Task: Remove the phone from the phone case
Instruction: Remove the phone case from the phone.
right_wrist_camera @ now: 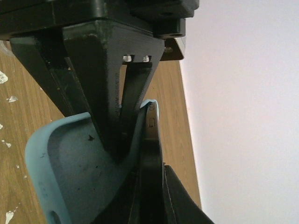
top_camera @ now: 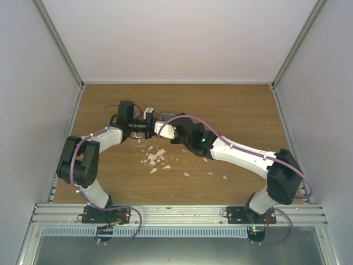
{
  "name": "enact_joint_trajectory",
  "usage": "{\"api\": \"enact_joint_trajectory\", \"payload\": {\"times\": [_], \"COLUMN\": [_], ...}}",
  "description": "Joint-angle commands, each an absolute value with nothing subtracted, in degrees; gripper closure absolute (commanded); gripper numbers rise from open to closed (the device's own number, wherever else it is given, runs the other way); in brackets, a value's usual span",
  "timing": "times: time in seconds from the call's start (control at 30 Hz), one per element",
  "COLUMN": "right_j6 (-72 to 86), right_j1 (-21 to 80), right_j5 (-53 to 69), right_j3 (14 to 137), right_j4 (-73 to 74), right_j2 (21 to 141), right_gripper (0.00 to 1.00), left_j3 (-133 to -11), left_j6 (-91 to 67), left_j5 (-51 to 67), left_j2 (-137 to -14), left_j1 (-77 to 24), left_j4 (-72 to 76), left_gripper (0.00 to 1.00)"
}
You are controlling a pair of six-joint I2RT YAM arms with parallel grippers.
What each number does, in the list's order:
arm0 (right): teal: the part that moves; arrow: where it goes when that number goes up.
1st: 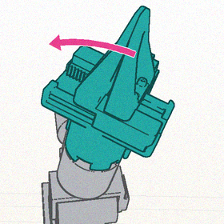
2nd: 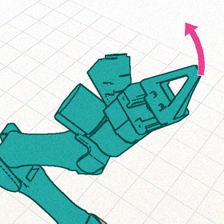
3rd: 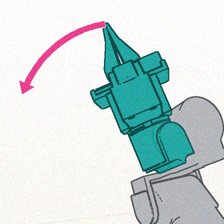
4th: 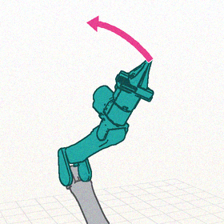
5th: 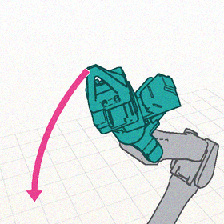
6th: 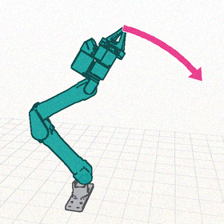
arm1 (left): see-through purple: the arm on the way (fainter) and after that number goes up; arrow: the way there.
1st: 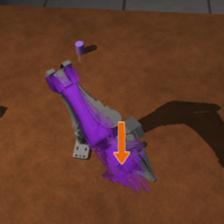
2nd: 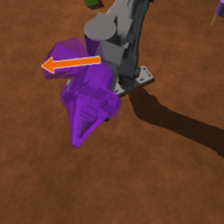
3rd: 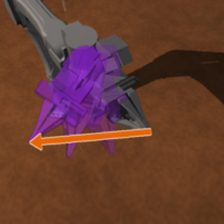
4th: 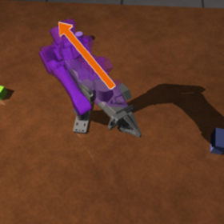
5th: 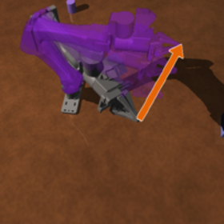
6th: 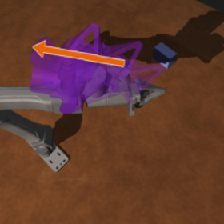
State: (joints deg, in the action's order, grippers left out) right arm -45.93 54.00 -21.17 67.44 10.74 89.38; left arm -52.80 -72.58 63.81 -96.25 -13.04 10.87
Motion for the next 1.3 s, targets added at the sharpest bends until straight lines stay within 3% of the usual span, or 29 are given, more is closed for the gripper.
{"api": "enact_joint_trajectory", "payload": {"times": [0.0, 0.47, 1.27], "right_j6": [-44.5, -44.6, -41.2], "right_j1": [56.5, 56.5, 48.3], "right_j5": [-20.0, -21.0, -18.3], "right_j3": [72.2, 75.3, 73.6], "right_j4": [10.9, 11.8, 11.7], "right_j2": [86.7, 87.2, 84.4], "right_gripper": [1.0, 1.0, 0.99], "left_j3": [-51.8, -52.2, -60.6], "left_j6": [-70.0, -66.0, -34.6], "left_j5": [48.5, 46.0, 45.7], "left_j2": [-97.7, -98.0, -97.9], "left_j1": [-7.6, -6.6, -7.4], "left_j4": [9.7, 7.7, -7.0], "left_gripper": [1.0, 1.0, 1.0]}}
